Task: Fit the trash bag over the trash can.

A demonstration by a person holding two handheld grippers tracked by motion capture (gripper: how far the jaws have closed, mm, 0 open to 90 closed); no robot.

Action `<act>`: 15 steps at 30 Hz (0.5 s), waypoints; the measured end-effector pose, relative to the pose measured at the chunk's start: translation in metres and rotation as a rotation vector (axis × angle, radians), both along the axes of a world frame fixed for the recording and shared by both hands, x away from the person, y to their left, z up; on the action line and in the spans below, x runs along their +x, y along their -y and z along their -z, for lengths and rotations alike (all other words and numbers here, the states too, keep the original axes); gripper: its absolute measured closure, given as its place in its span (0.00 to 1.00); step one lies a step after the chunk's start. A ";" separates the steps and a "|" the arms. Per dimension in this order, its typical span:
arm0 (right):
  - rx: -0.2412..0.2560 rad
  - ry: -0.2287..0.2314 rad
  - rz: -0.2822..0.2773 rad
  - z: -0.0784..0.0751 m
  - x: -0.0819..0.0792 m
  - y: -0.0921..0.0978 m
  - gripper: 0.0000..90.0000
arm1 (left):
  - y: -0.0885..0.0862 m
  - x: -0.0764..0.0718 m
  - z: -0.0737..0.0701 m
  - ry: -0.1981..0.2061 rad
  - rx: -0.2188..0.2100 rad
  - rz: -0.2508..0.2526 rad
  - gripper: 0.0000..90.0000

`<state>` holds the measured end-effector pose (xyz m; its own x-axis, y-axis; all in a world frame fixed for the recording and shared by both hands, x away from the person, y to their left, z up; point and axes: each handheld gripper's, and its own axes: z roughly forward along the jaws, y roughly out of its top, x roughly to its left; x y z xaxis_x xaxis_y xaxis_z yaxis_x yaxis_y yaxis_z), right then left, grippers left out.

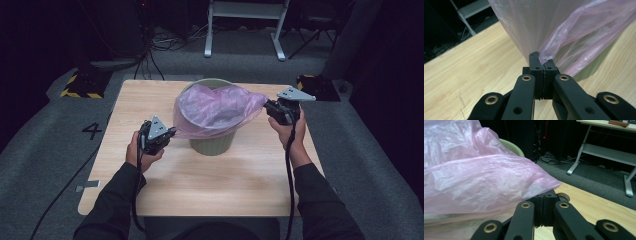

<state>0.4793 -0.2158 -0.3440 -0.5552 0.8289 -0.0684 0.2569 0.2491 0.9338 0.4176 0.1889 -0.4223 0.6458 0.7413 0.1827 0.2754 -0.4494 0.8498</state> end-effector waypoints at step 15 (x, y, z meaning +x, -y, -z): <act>0.001 0.035 -0.012 -0.009 -0.013 0.002 0.99 | -0.004 -0.067 -0.035 0.163 -0.033 0.116 0.22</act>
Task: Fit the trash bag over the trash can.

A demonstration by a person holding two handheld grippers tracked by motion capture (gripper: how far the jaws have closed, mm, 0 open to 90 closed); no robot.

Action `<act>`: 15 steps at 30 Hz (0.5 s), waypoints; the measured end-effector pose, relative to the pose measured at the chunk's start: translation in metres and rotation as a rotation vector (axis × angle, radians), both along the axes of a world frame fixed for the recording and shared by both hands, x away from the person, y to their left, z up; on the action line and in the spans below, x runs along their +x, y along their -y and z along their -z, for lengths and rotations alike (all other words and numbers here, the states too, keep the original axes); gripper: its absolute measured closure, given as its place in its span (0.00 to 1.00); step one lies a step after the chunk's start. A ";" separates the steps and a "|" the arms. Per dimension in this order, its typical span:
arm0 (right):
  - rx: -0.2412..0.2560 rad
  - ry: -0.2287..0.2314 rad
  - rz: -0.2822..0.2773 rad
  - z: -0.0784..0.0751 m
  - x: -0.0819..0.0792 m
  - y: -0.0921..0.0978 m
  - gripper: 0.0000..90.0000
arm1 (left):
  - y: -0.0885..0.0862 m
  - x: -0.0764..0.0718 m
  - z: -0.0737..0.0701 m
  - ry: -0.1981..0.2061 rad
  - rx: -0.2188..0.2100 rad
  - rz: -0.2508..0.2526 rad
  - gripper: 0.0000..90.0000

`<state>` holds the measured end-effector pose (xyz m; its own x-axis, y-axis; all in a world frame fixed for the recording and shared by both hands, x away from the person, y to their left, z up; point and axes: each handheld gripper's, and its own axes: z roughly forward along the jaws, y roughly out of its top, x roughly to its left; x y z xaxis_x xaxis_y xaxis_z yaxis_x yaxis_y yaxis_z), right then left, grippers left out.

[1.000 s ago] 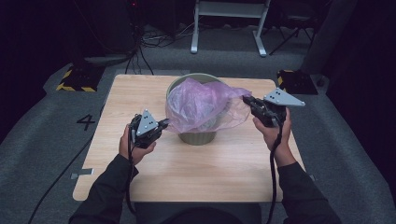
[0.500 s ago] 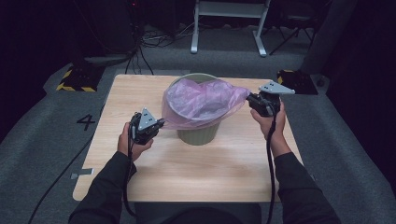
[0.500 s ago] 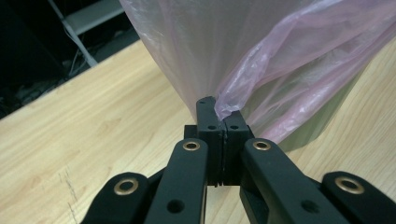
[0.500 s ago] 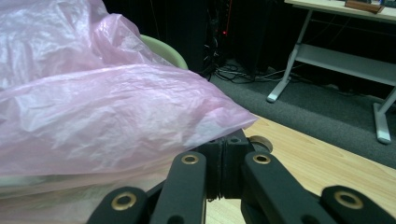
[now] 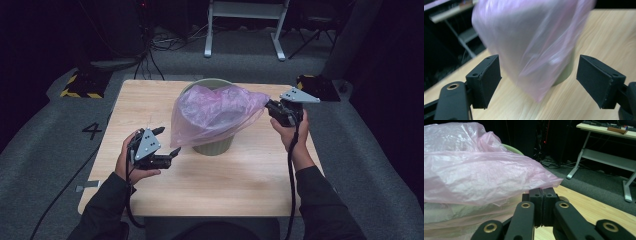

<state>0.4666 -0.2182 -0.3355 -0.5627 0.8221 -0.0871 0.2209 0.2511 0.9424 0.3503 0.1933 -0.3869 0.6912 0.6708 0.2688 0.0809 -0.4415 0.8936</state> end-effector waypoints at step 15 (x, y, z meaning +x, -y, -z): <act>-0.028 0.026 -0.020 -0.010 -0.005 -0.010 0.99 | 0.062 0.002 -0.032 0.065 0.070 0.048 0.28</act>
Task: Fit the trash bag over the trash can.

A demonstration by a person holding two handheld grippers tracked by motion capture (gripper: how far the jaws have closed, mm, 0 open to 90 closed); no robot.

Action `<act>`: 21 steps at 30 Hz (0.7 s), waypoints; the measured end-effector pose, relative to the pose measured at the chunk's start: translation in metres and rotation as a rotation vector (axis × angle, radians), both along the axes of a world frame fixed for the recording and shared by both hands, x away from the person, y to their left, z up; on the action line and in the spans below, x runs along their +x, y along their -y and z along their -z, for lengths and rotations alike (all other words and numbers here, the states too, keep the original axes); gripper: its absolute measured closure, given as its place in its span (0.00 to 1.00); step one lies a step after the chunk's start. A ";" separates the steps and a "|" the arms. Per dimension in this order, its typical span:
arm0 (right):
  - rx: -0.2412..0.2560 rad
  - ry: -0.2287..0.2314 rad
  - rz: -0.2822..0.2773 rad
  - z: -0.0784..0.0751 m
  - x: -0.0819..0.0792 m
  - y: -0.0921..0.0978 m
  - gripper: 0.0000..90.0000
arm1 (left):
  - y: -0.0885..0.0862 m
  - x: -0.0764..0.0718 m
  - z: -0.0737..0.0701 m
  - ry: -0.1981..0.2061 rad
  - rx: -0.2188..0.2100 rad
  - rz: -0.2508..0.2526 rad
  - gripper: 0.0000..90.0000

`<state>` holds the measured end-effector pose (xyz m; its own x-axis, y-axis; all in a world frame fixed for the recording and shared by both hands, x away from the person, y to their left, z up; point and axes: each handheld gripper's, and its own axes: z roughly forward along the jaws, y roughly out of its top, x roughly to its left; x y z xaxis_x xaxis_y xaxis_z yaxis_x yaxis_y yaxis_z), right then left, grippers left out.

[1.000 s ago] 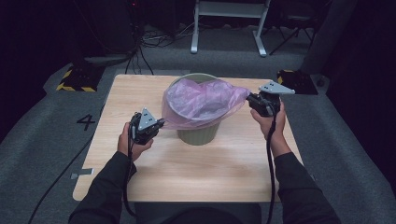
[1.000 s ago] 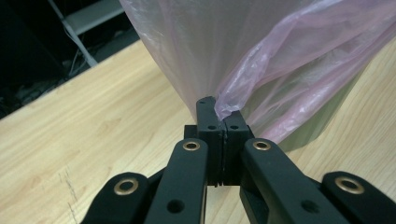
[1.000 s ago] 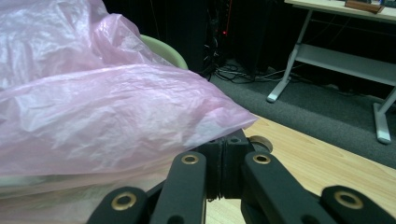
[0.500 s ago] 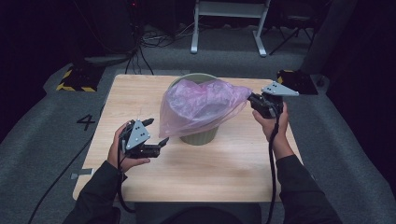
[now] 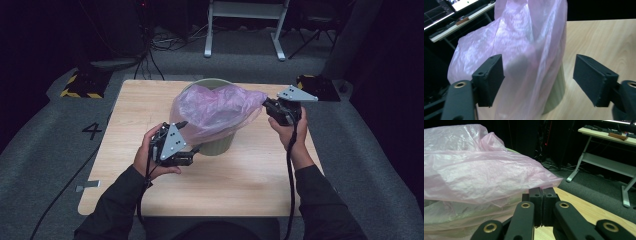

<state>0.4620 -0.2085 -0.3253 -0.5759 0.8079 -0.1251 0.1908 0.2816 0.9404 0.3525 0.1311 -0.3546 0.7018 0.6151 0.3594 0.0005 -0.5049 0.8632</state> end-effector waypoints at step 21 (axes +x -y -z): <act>-0.077 -0.015 -0.058 -0.002 -0.002 -0.007 0.99 | -0.013 0.021 -0.024 -0.003 -0.031 0.006 1.00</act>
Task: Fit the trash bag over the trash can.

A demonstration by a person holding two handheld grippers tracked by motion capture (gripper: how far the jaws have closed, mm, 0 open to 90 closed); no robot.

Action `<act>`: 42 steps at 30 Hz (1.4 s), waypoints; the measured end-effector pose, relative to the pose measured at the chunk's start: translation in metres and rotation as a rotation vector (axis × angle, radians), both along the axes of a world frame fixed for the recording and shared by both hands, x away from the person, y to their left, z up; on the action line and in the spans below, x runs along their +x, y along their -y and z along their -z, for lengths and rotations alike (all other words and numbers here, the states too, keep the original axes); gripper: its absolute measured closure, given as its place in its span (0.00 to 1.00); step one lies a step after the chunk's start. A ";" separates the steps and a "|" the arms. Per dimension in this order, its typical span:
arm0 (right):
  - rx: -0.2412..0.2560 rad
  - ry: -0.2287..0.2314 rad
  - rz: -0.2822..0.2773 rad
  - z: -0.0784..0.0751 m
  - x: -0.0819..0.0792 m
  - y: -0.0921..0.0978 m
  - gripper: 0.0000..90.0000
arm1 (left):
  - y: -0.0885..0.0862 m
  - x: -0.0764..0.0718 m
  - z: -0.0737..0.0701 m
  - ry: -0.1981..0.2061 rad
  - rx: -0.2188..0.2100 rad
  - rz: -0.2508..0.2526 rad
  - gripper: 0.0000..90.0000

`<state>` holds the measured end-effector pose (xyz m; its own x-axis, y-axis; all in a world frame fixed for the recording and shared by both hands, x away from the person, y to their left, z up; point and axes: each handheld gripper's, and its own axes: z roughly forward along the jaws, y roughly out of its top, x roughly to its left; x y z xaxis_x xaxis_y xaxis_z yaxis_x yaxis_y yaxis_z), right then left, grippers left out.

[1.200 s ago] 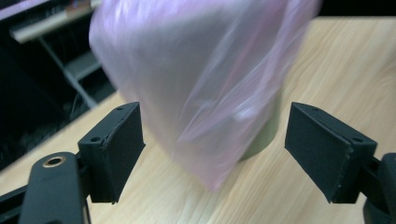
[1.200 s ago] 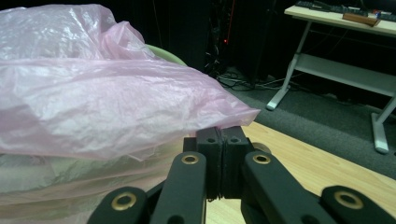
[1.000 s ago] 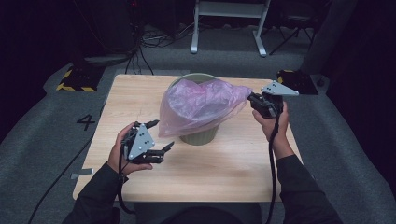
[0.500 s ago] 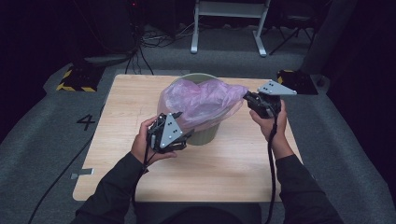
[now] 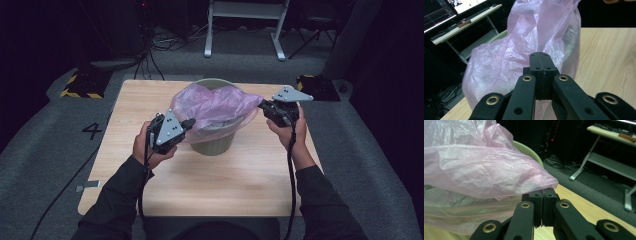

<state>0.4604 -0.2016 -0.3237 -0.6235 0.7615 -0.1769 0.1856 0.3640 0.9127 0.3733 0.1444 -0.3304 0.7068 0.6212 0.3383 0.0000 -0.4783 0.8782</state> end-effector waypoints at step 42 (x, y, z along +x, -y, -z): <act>-0.066 -0.094 0.036 0.007 0.036 -0.001 0.96 | -0.020 0.039 -0.020 -0.079 -0.071 0.083 0.26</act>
<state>0.4962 -0.2008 -0.3303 -0.6118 0.7728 -0.1688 0.2839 0.4137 0.8650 0.4121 0.1645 -0.3106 0.7797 0.5799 0.2364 0.0337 -0.4158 0.9088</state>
